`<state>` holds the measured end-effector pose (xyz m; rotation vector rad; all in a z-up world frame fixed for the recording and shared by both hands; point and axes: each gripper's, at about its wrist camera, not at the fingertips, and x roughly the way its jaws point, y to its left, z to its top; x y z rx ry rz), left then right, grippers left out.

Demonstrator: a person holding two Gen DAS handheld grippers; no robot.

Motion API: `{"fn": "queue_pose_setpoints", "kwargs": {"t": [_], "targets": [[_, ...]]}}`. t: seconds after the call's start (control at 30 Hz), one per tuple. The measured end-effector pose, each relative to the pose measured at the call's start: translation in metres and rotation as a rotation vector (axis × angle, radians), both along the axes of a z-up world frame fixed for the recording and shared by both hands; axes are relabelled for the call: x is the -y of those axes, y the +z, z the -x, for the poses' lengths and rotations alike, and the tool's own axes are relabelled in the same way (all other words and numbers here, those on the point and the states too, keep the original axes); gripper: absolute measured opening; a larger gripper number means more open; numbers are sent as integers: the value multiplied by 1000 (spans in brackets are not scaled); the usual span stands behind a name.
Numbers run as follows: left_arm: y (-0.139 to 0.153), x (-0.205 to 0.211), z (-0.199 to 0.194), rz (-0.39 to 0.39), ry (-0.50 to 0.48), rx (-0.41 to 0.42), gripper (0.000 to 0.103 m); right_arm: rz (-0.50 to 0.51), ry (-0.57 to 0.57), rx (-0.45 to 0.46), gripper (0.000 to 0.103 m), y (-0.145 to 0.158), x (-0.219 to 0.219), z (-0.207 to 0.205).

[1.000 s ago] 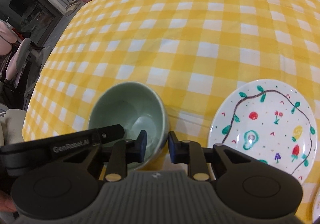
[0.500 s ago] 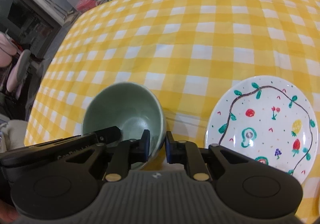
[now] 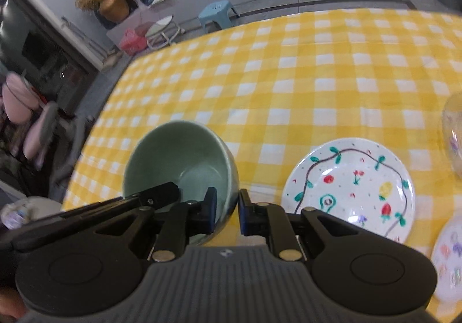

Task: Organize plates and bowls
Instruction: 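Close both grippers on the green bowl rim and lift it, then carry the green bowl with both grippers over the stacked steel bowls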

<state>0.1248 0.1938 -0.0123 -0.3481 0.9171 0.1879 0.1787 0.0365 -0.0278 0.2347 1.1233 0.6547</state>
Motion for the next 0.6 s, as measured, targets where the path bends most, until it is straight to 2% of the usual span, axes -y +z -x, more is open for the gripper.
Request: {"fn": "queue_pose_setpoints", "kwargs": {"t": [0.07,0.2,0.33,0.5,0.6], "targets": [[10,9,4,-16,-9,20,14,-30,-12,-7,13,9,12,3],[29,30,9,-52,-50,69,14,-32,-33,38,13,25,31,15],[42,51,14,-71,-118,111,14,-38,-53,45,13,38,57,25],[41,77,14,-39,-218,104,14,-3,-90,51,13,47,91,40],[39,94,14,-59,-292,90,14,15,-106,32,13,49,109,47]]}}
